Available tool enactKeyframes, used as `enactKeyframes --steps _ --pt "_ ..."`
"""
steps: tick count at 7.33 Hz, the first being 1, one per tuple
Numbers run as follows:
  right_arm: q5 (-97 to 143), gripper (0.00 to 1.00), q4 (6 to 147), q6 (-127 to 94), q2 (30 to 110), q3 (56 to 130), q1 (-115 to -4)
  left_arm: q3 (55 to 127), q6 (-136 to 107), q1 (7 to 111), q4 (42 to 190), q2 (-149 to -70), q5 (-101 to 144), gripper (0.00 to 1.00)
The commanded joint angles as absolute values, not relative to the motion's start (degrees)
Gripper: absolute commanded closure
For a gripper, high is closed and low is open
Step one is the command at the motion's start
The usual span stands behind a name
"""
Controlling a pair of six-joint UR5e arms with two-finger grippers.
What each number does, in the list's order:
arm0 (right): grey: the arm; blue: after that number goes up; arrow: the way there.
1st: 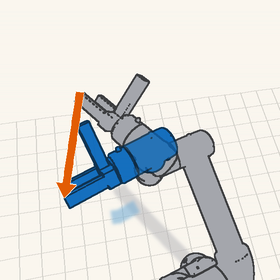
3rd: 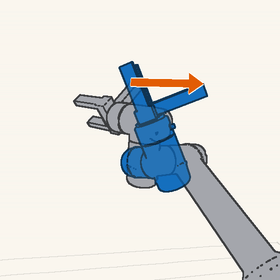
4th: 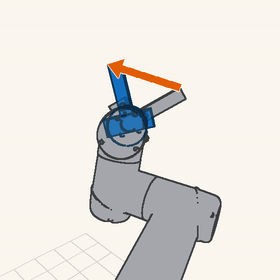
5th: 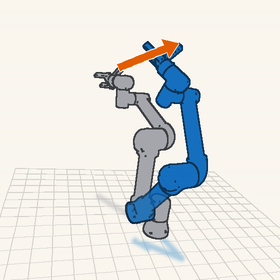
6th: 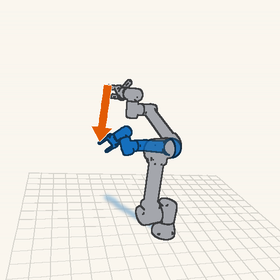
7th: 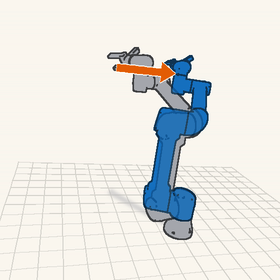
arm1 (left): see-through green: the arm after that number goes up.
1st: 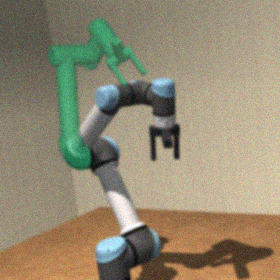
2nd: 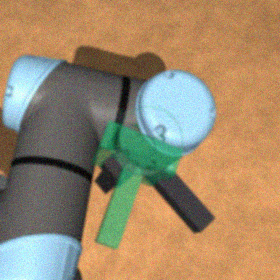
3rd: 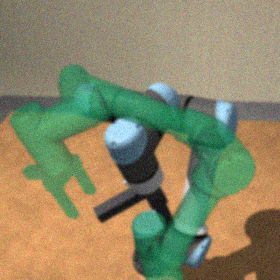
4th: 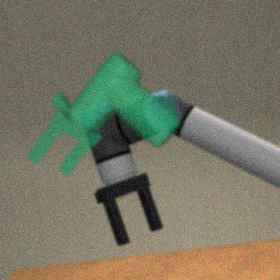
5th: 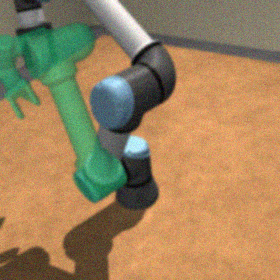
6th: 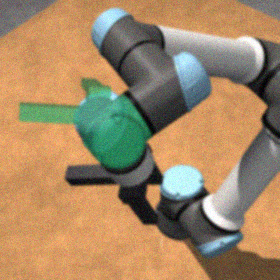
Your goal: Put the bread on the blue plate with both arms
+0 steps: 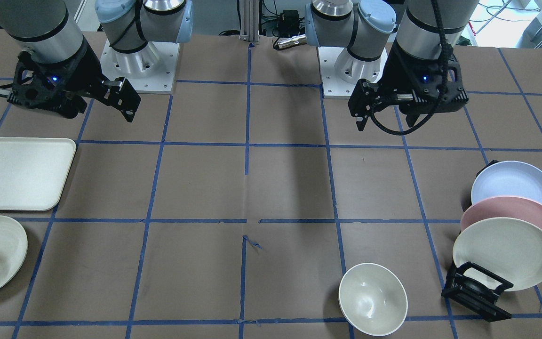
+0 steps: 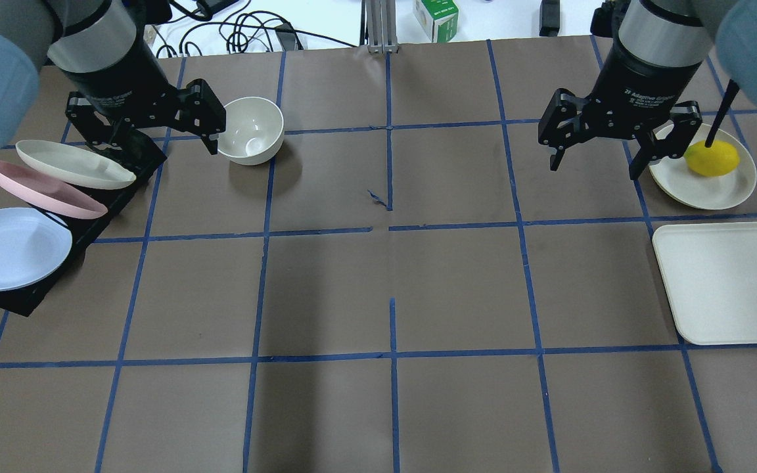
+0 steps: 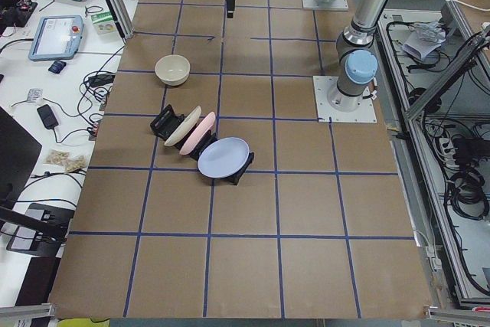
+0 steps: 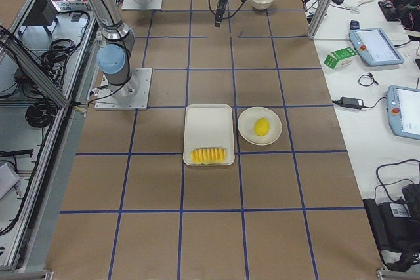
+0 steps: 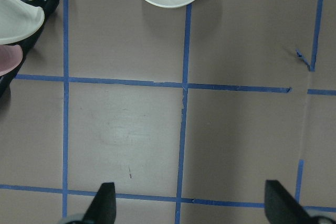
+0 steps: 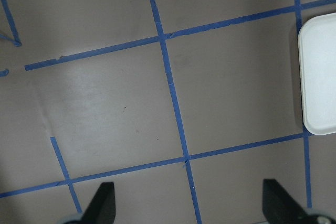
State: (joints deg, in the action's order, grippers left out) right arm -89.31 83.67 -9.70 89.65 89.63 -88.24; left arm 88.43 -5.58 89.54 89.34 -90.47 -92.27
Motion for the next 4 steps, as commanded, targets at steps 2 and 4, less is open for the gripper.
enactKeyframes --steps 2,4 --pt "-89.1 0.0 83.7 -9.5 89.6 89.7 -88.2 88.9 -4.8 86.0 89.9 -89.5 -92.3 0.0" --pt "-89.3 0.0 83.7 -8.8 89.6 89.7 -88.2 88.9 -4.6 83.3 91.7 -88.6 -99.3 0.0"
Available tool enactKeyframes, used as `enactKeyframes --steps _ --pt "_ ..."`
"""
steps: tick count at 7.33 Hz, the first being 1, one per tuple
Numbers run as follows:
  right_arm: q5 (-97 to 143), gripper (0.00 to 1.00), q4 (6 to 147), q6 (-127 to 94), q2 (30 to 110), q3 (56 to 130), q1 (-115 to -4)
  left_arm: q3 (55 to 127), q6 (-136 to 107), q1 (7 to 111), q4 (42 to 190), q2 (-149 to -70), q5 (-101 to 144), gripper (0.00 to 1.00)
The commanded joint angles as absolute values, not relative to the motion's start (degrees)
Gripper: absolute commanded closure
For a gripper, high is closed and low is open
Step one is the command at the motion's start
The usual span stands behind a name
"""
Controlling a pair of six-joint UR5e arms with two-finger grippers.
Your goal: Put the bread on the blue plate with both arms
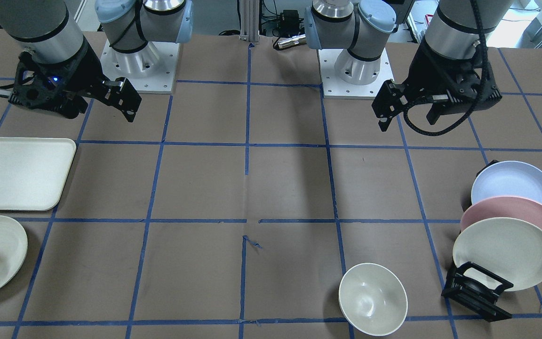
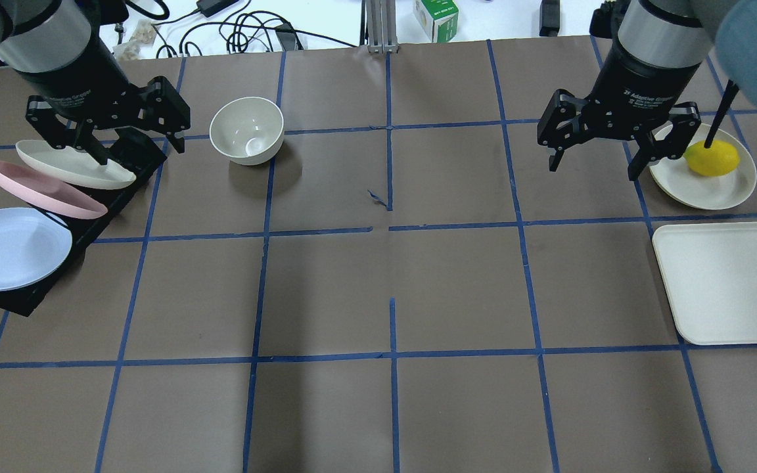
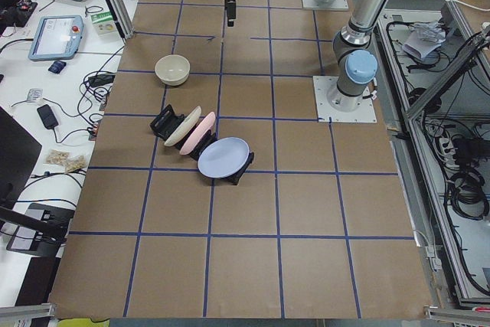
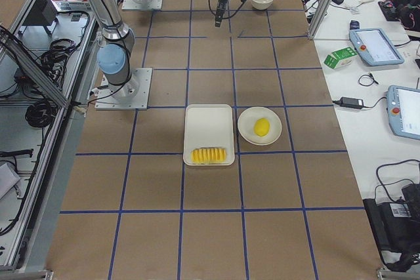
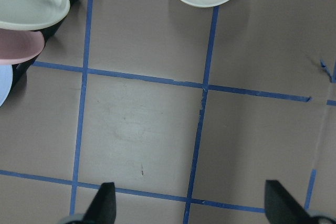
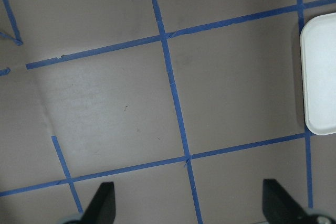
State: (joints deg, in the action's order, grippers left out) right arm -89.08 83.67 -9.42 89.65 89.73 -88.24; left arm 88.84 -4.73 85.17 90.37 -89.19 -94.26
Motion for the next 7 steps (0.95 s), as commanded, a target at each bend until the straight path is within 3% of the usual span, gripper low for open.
enactKeyframes --steps 1,3,5,7 --pt "-89.7 0.0 83.8 -8.7 89.3 89.7 -88.2 89.3 -4.7 77.1 91.8 -88.6 -104.5 0.0" --pt "-90.2 0.0 83.8 -8.7 89.0 90.5 -85.8 89.7 -3.6 59.7 91.7 -90.9 -104.2 0.0" --pt "-90.1 0.0 84.1 2.2 89.0 92.4 -75.0 90.9 -2.5 52.7 87.6 -95.9 -104.6 0.0" --pt "-90.5 0.0 92.6 16.5 88.9 97.6 -64.3 94.3 -2.0 48.3 74.4 -102.4 -104.5 0.0"
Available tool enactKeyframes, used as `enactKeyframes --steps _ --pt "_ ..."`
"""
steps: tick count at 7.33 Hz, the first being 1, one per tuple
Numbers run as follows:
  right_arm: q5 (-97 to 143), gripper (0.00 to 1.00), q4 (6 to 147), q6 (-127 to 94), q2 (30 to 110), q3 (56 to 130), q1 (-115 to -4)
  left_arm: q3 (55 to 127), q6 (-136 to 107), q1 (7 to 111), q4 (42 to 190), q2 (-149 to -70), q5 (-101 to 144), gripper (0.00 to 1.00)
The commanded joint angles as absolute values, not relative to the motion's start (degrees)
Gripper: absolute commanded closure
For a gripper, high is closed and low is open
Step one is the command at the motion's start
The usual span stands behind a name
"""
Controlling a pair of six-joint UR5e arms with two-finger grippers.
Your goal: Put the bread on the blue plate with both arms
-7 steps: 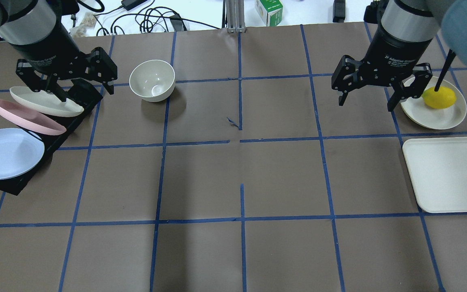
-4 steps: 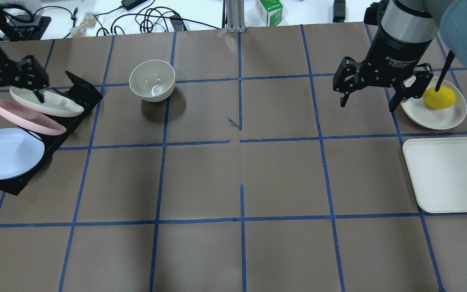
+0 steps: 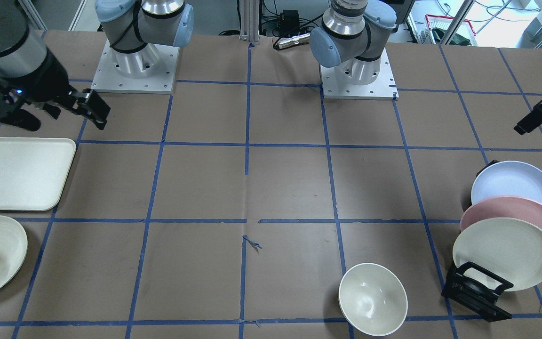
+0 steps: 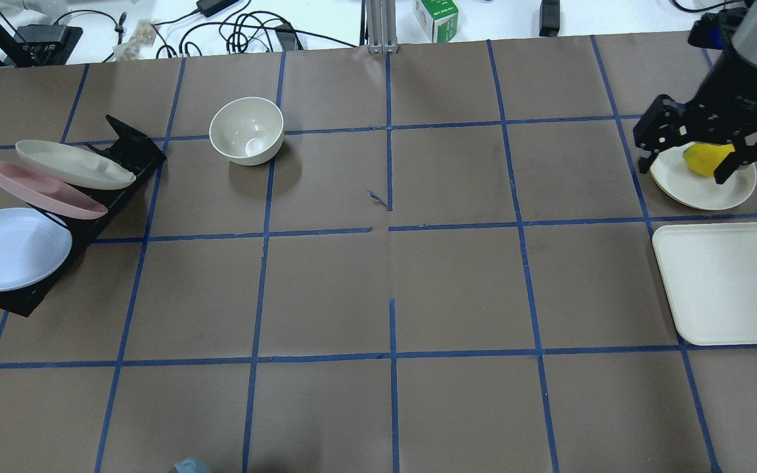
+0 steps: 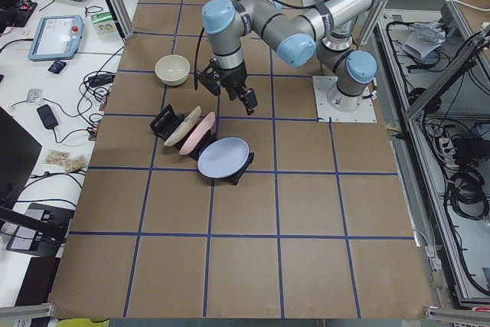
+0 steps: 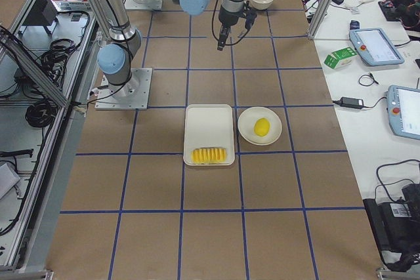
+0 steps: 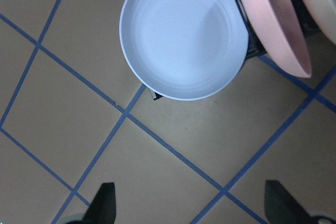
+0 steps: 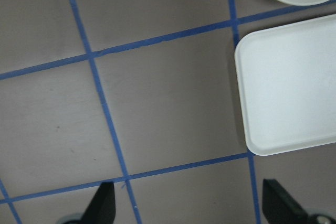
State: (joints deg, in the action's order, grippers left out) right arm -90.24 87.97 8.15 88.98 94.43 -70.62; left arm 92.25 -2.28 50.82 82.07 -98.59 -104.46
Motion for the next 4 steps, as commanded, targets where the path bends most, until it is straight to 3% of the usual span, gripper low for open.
enactKeyframes --steps 1,4 --pt "-94.2 0.0 99.1 20.4 88.1 101.4 -59.9 95.7 -1.8 47.7 65.7 -105.0 -104.9 0.0" --pt "-95.5 0.0 116.6 33.9 83.0 108.4 -49.8 97.9 5.7 43.9 62.4 -108.5 -104.3 0.0"
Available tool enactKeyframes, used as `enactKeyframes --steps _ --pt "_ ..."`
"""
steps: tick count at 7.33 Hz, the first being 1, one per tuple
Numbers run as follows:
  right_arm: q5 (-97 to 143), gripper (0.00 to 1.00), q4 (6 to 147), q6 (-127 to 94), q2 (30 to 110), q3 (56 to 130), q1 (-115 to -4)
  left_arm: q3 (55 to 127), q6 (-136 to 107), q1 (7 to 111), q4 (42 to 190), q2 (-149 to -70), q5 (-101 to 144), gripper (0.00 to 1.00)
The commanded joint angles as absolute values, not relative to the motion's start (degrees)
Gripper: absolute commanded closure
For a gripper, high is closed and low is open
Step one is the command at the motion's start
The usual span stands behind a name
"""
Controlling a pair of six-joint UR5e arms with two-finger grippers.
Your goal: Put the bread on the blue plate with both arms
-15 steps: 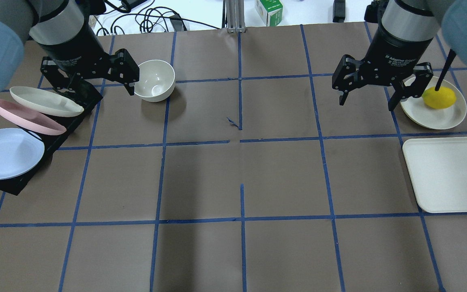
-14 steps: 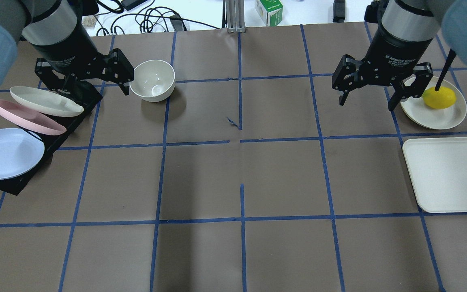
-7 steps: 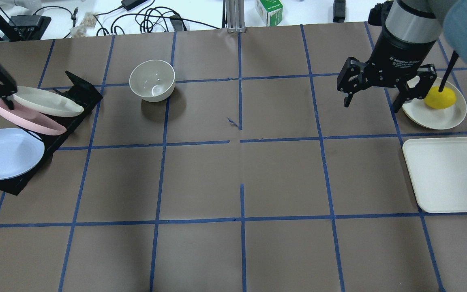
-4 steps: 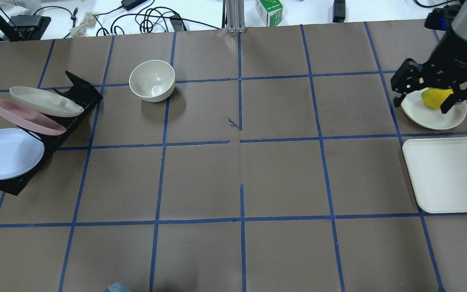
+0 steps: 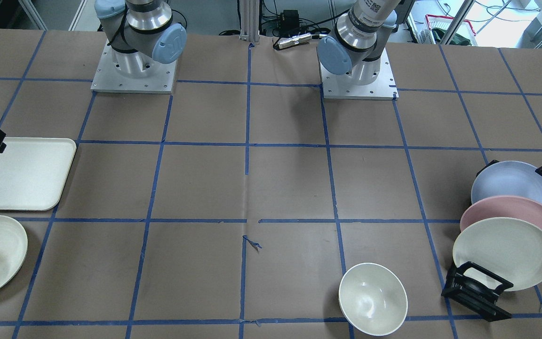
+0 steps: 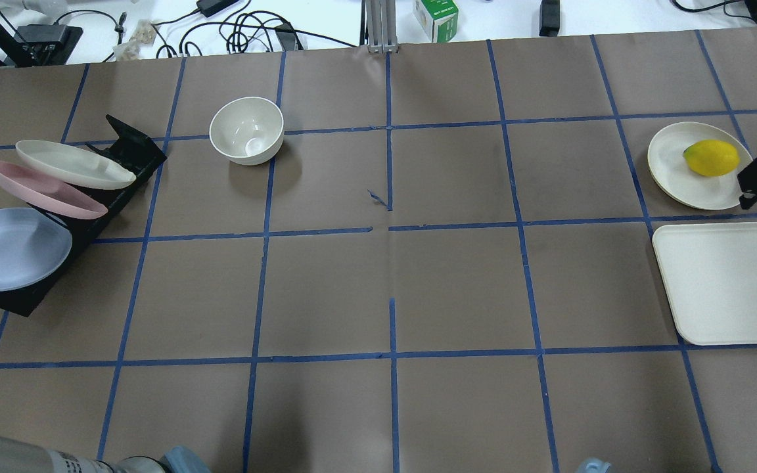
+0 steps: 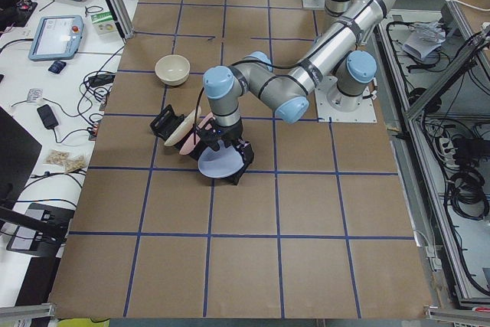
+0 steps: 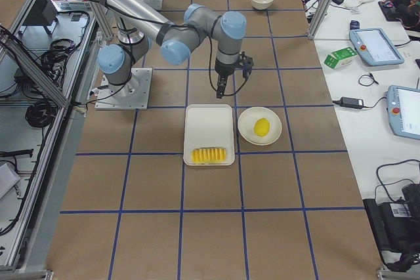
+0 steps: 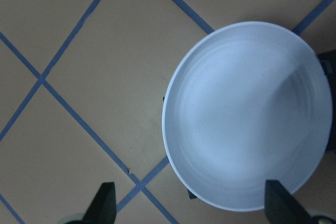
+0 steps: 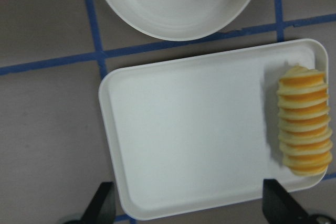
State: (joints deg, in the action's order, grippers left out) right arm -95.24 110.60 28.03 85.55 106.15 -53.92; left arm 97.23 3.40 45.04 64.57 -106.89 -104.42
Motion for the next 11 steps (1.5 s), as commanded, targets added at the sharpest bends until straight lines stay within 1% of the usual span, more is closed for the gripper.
enactKeyframes --steps 1,2,3,4,6,7,8,9,10,11 --pt "-95.2 0.0 119.5 37.4 79.7 108.4 -46.0 97.6 6.6 43.9 61.6 -109.5 -104.4 0.0" --pt "-94.8 0.0 124.9 41.5 76.1 108.3 -42.5 97.7 6.9 43.8 59.1 -110.6 -104.2 0.03" --pt "-94.8 0.0 129.7 44.3 72.2 108.0 -41.6 98.5 6.8 43.8 58.5 -112.0 -103.8 0.14" --pt "-95.0 0.0 132.4 45.4 69.9 108.2 -40.8 97.9 7.6 43.7 58.6 -112.3 -103.7 0.14" --pt "-94.7 0.0 132.5 46.5 67.6 108.4 -39.7 97.6 9.5 43.6 59.2 -112.3 -103.8 0.38" --pt "-94.7 0.0 132.5 46.5 66.7 108.5 -39.7 97.6 9.6 43.6 59.2 -112.3 -103.9 0.44" --pt "-94.7 0.02 132.5 46.4 66.5 108.4 -39.7 97.6 9.5 43.6 59.2 -112.4 -103.8 0.44" --pt "-94.9 0.45 132.5 46.6 66.4 108.5 -39.7 97.5 9.6 43.6 59.2 -112.5 -103.8 0.53" --pt "-95.1 0.78 132.5 46.6 66.4 108.5 -39.7 97.4 9.6 43.6 59.2 -112.7 -103.7 0.58" --pt "-94.7 0.99 132.4 46.7 66.5 108.4 -39.7 97.3 9.3 43.6 59.2 -112.8 -103.6 0.59"
